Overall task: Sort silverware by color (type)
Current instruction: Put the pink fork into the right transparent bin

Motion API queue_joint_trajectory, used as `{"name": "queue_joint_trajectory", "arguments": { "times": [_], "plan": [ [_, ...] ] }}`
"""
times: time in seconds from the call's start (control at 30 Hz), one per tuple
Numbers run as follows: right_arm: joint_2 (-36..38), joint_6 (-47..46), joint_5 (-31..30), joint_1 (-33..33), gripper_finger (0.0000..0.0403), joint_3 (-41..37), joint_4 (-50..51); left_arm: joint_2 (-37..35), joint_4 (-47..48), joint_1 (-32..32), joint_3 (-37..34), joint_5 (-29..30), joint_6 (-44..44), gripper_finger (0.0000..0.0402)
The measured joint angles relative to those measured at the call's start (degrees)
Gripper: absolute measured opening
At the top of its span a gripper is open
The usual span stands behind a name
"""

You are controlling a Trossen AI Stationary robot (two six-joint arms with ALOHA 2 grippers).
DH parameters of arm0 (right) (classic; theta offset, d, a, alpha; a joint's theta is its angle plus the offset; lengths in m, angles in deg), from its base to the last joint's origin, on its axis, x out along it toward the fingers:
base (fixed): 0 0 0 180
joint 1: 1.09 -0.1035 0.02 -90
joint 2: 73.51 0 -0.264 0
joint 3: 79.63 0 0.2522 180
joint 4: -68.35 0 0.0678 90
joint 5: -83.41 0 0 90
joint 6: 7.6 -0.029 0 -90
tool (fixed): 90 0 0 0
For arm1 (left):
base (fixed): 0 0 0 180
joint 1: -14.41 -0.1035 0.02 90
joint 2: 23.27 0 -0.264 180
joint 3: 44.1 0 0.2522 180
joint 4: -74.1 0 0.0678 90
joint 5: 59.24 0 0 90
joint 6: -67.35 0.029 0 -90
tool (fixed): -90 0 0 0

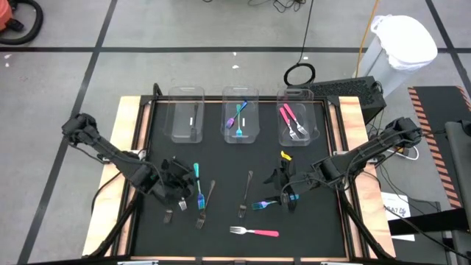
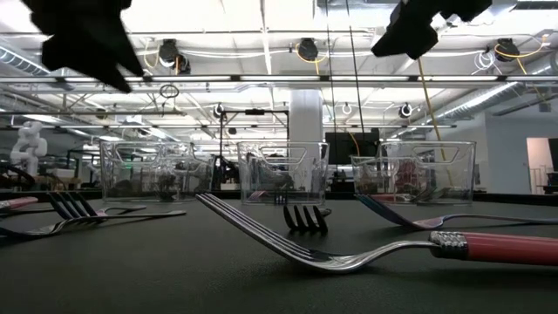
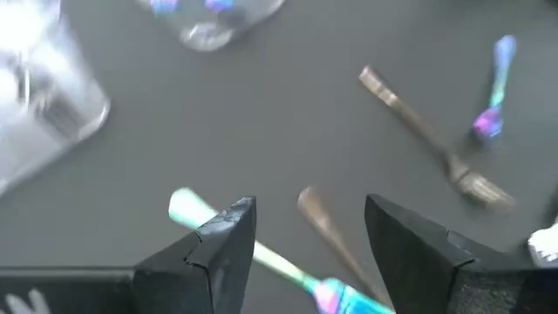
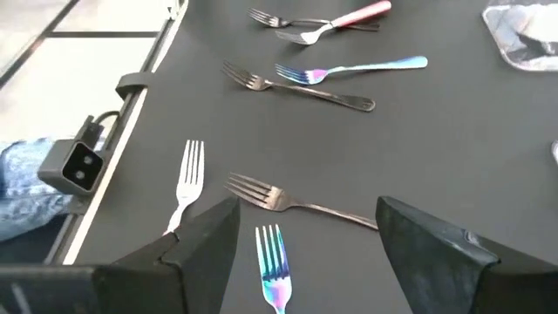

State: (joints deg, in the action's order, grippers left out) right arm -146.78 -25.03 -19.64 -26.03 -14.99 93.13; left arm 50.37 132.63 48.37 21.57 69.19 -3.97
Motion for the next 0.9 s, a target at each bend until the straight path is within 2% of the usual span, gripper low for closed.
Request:
{"name": "queue_joint_trajectory", "arguments": {
  "times": [0.1, 0.3, 0.57, 0.77, 0.9],
  "plan": [
    [-1.87, -0.33, -2.06, -0.73, 0.0265, 0.0, -0.74, 2.18, 5.49, 0.6, 0.82, -3.54, -7.55, 0.0217],
    [-5.56, 0.69, -1.92, -1.03, 0.0265, -0.04, -4.62, 6.11, 15.92, 1.08, 0.82, -10.64, -21.9, 0.0217],
    [-6.07, 4.08, -1.88, -0.92, 0.0265, -0.02, -9.17, 11.56, 22.53, 2.29, 0.8, -17.0, -34.93, 0.0217],
    [-5.94, 6.45, -1.88, -0.92, 0.0265, 0.02, -11.57, 14.93, 25.39, 2.25, 0.77, -24.75, -38.5, 0.0217],
    [-5.91, 8.08, -1.88, -0.92, 0.0265, 0.02, -12.91, 16.36, 26.17, 2.17, 0.57, -26.01, -39.42, 0.0217]
  ]
}}
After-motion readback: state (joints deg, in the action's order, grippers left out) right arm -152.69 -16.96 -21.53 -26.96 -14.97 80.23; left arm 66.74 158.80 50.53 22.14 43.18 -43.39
